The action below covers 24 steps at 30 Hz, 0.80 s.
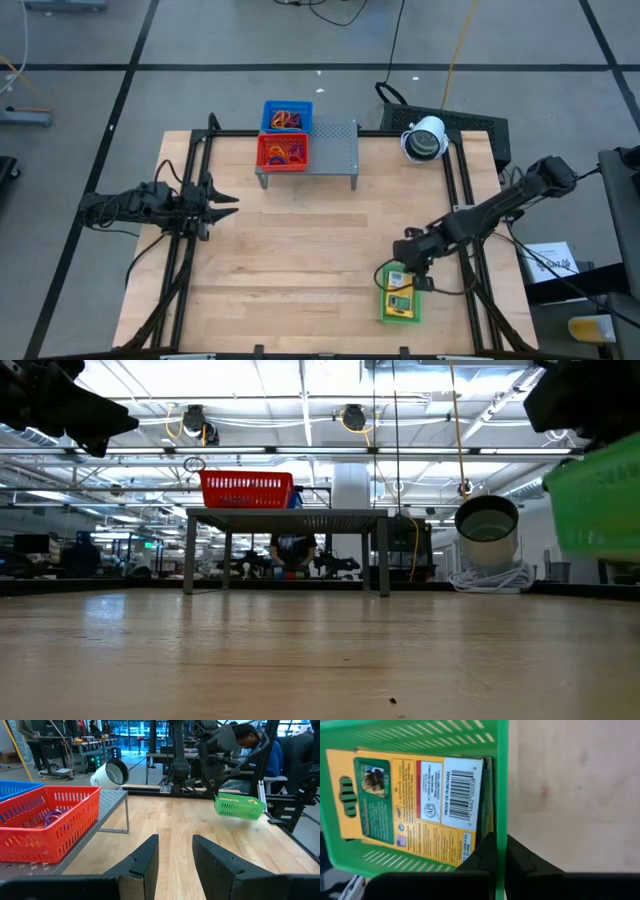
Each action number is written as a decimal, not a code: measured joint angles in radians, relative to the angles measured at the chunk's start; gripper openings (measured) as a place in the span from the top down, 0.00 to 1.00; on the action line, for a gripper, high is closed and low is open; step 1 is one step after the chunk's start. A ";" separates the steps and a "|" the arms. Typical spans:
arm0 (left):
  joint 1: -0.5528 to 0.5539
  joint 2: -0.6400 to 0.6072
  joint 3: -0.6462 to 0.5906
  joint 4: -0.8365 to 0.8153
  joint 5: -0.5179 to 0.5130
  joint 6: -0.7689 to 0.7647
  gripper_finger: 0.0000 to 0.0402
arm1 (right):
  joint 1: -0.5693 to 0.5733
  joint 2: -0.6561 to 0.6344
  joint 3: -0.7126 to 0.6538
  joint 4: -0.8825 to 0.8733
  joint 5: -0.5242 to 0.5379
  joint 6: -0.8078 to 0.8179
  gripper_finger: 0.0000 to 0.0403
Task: Pick & Place Office Desk Supplies
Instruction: Put the green bin on the shelf
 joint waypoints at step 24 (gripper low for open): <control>0.000 0.000 0.000 0.000 0.000 0.000 0.68 | -0.379 0.028 0.583 -0.523 0.128 -0.673 1.00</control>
